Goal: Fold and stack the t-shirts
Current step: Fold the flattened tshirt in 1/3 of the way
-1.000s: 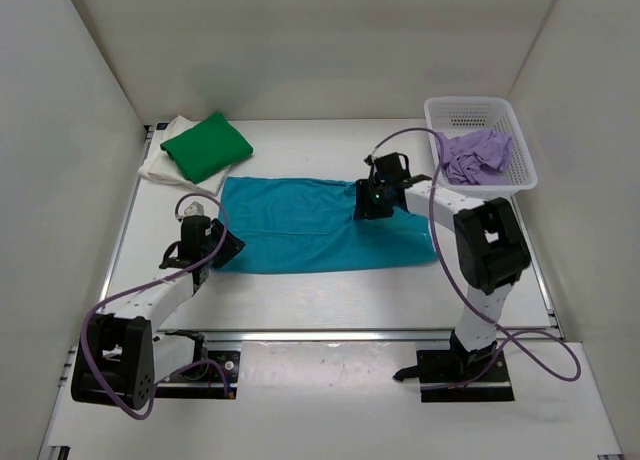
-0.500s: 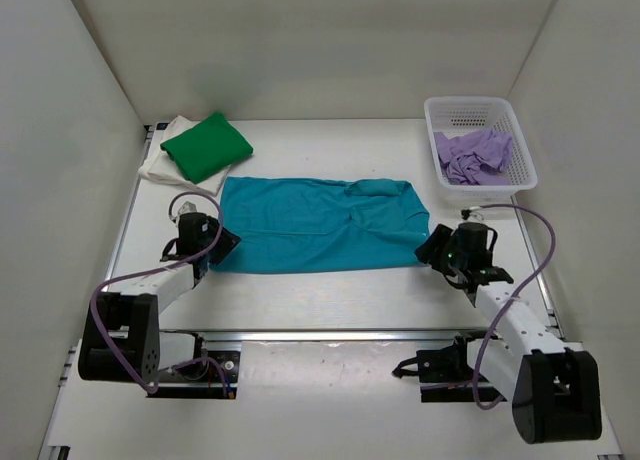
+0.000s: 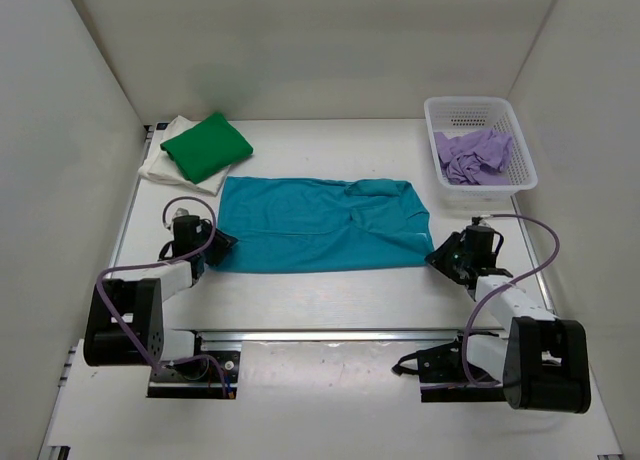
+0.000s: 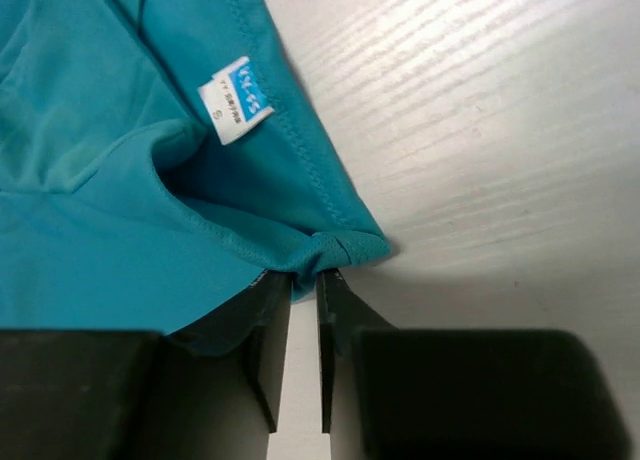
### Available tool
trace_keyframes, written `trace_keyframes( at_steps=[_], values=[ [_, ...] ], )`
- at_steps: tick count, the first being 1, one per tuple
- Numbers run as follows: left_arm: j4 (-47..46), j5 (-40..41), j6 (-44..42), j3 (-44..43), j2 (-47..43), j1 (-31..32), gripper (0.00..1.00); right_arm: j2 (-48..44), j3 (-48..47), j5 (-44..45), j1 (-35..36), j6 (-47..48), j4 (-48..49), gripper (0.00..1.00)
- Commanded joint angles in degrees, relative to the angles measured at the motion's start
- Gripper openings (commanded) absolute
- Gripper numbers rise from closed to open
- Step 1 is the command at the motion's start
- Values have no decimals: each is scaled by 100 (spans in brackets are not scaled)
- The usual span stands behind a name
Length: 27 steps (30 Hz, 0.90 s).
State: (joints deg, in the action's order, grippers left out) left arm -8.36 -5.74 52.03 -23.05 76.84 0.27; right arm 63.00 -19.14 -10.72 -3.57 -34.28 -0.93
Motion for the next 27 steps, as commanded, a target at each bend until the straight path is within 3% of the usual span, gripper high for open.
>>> trace_keyframes(
  at_steps=[1, 4, 10, 15, 20, 22, 25, 27],
  values=[
    [-183, -138, 219, 221, 15, -308, 45, 54, 103, 158, -65, -113, 427, 12],
    [-26, 2, 150, 213, -37, -422, 45, 2, 217, 97, -152, -114, 339, 0],
    [351, 99, 132, 415, -371, -835, 44, -692, 577, -53, -406, -140, -231, 0],
    [826, 240, 54, 591, -1195, -1074, 43, -1333, 700, -361, -619, -43, -1092, 1],
    [1802, 205, -438, 285, -2321, -1004, 46, -2141, 648, -167, 84, -421, -1629, 37],
    [1996, -75, -762, -84, -2166, -854, 50, -2336, 456, -263, -20, -316, -1875, 46],
    [1865, -883, -774, -489, -1797, -696, 48, -2407, -132, -413, -223, 9, -2148, 48],
    [1531, -546, -598, -604, -1646, -250, 47, -2171, -476, -439, -4, 167, -2000, 49]
  ],
)
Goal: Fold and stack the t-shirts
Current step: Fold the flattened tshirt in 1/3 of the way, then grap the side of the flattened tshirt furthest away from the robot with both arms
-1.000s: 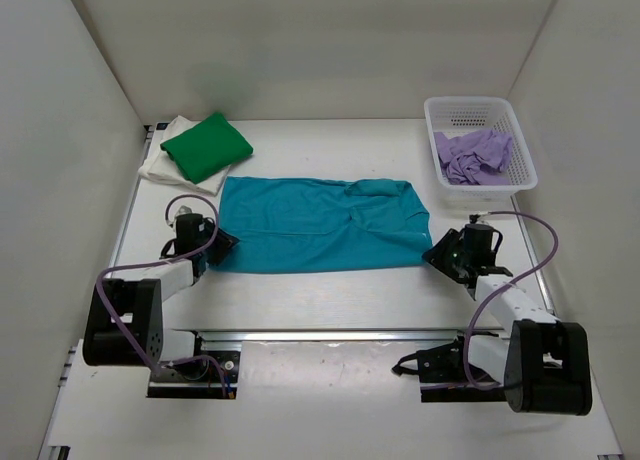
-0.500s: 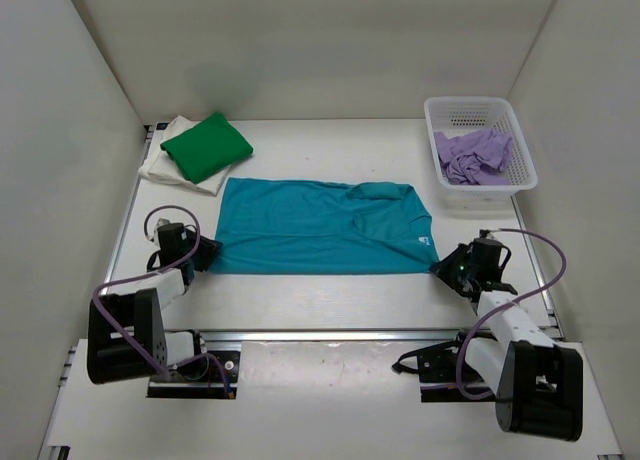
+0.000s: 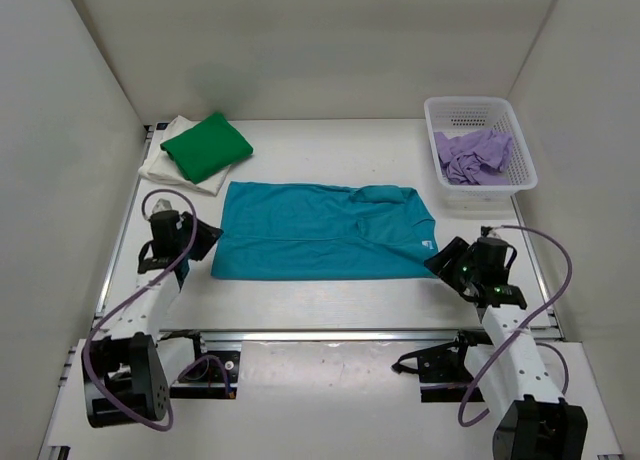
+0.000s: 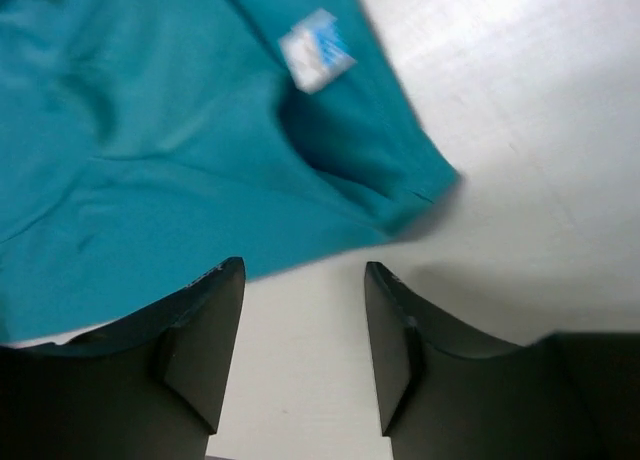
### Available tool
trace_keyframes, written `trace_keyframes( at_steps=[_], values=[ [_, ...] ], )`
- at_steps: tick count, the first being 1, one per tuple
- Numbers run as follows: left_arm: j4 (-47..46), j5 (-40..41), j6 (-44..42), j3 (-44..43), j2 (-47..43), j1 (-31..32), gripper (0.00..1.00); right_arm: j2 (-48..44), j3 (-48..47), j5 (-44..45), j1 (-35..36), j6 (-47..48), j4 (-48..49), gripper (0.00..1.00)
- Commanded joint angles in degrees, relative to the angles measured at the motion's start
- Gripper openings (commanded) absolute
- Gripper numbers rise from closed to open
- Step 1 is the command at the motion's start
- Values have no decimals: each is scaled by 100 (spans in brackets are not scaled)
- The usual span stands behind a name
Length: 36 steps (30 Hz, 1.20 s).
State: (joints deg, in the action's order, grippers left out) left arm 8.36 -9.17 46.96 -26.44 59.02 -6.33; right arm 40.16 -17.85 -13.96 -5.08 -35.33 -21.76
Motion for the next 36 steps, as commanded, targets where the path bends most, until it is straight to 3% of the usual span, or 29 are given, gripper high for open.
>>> trace_keyframes(
  at_steps=[1, 3, 4, 7, 10, 12, 16, 22, 26, 28, 36],
  values=[
    [-237, -60, -64, -379, 214, 535, 46, 245, -728, -194, 244, 316, 371, 44],
    [-615, 108, 41, -607, 573, 799, 43, 1033, -1175, -336, 464, 465, 688, 7],
    [-642, 117, 59, -695, 714, 817, 35, 1264, -1325, -414, 664, 553, 917, 0],
    [-652, 598, -160, -1370, 1303, 922, 15, 2056, -1836, -319, 1149, 729, 1374, 0],
    [-450, 1881, -696, -2233, 2015, 1177, 4, 2854, -2275, -370, 1343, 791, 1815, 0],
    [-283, 2146, -1021, -3021, 2838, 1283, 7, 3276, -2696, -521, 1360, 870, 1841, 0],
    [68, 2252, -1285, -4147, 4184, 1239, 25, 3752, -3023, -468, 1536, 897, 2060, 0],
    [736, 2595, -1813, -5345, 5469, 1301, 49, 4385, -3383, -652, 1370, 940, 2149, 0],
    [702, 2666, -1787, -5609, 5681, 1318, 61, 4850, -3717, -574, 1229, 1107, 2018, 25],
    [815, 2675, -1778, -5863, 5803, 1301, 61, 5044, -3953, -494, 1150, 1186, 2079, 33],
    [1142, 2851, -2138, -6392, 6147, 1319, 59, 6283, -4771, -55, 974, 1336, 2106, 34]
  ],
)
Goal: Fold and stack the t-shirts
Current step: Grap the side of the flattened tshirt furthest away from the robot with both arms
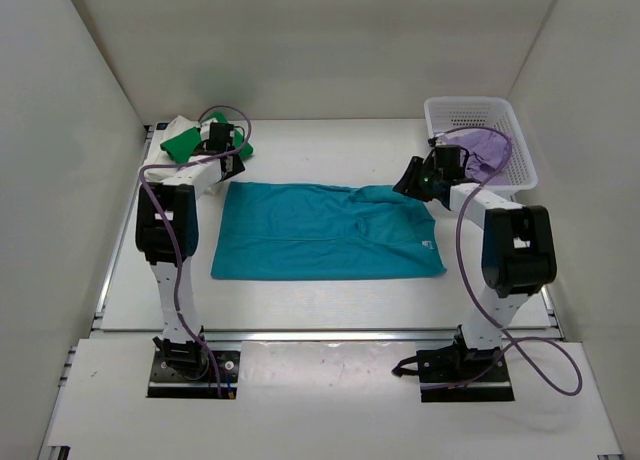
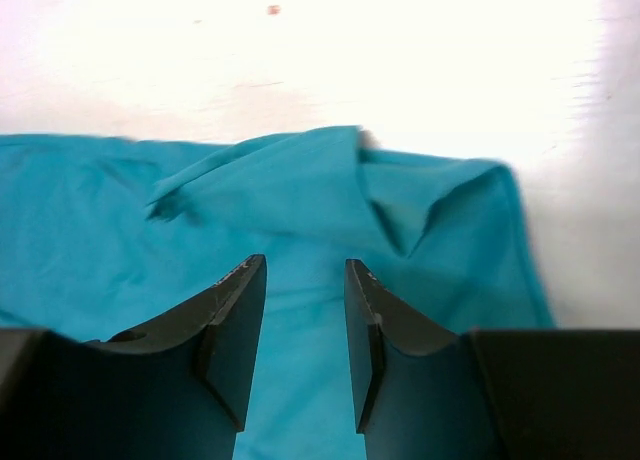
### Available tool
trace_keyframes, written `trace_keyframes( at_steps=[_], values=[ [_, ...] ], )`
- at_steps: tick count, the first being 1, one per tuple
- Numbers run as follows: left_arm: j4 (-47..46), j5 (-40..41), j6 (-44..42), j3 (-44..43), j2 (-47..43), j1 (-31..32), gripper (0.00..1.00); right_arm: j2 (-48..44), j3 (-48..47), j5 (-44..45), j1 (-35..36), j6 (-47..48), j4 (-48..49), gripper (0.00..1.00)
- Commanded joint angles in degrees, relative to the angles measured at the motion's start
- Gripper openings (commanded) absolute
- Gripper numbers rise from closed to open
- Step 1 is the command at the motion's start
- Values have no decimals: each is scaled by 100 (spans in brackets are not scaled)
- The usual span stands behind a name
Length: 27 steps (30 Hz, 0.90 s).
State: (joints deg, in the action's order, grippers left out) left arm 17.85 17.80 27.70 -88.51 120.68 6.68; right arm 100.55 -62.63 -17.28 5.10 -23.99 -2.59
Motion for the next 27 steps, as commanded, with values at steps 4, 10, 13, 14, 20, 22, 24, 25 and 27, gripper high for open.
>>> trace_keyframes(
  at_steps=[4, 10, 13, 14, 20, 22, 24, 25, 27],
  values=[
    [149, 31, -195, -79, -54, -17, 55, 623, -688, 217, -124, 140, 180, 36],
    [201, -101, -221, -43, -28, 88, 54, 1150, -1418, 357, 8, 298, -153, 35],
    [438, -93, -239, -254, 95, 97, 56, 1379, -1506, 471, 17, 246, -146, 36],
    [474, -101, -257, -307, 122, 71, 56, 1397, -1489, 419, 34, 306, -93, 36],
    [1106, -251, -336, -992, 579, 88, 57, 1652, -1779, 559, 61, 395, -452, 36],
    [1282, -304, -432, -1159, 684, 106, 53, 1792, -1919, 541, 61, 404, -531, 36],
    [1283, -295, -406, -1151, 685, 97, 48, 1766, -1937, 480, 61, 386, -541, 31],
    [1239, -321, -406, -1125, 676, 97, 44, 1749, -1928, 436, 104, 369, -506, 29],
    [1221, -409, -380, -1090, 658, 79, 37, 1809, -1946, 226, 70, 351, -409, 27]
  ],
)
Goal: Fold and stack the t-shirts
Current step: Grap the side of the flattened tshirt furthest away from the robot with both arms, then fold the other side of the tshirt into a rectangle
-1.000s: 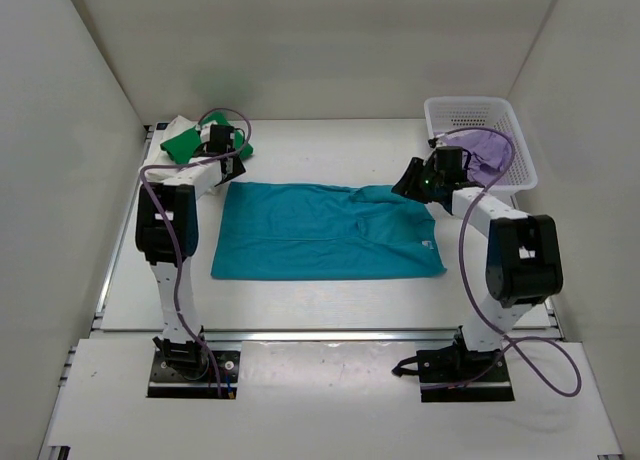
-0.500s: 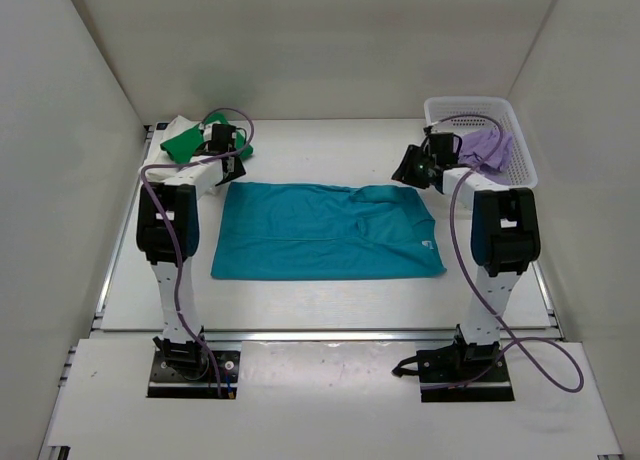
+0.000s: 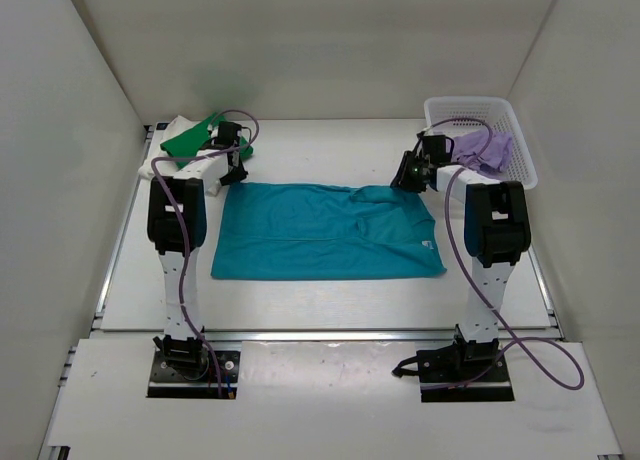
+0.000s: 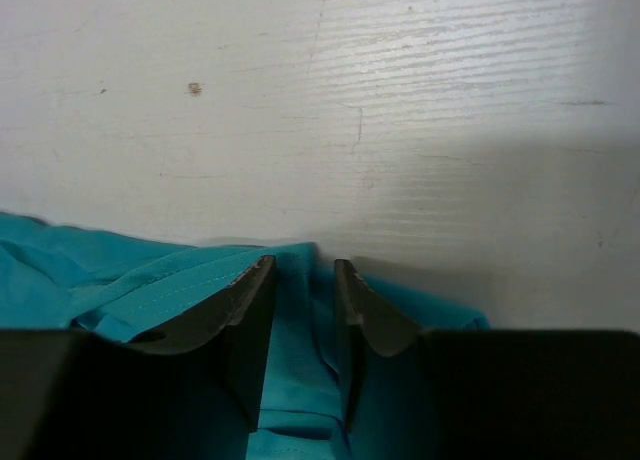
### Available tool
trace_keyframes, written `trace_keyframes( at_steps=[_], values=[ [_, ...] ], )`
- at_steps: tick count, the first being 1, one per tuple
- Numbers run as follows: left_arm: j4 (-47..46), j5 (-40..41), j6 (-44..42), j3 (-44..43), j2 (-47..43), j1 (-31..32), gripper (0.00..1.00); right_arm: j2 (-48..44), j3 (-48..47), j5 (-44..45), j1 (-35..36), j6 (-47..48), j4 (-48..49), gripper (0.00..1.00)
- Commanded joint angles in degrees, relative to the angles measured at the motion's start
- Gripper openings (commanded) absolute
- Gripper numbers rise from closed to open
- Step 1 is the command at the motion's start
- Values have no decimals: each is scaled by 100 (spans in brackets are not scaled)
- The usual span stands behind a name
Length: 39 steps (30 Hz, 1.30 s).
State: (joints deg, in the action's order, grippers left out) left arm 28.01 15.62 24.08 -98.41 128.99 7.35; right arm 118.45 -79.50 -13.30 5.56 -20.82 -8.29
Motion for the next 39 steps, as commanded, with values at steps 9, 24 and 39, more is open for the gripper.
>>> trace_keyframes(
  at_steps=[9, 24, 39],
  values=[
    [-172, -261, 27, 401, -524, -94, 7, -235, -223, -604, -46, -98, 328, 4],
    [-674, -559, 203, 1349, -1472, -147, 0, -2061, 1427, -498, -12, -264, 979, 0],
    [-963, -806, 290, 2440, -2729, -314, 0, -4286, 3502, -85, 94, -652, 1023, 0]
  ],
)
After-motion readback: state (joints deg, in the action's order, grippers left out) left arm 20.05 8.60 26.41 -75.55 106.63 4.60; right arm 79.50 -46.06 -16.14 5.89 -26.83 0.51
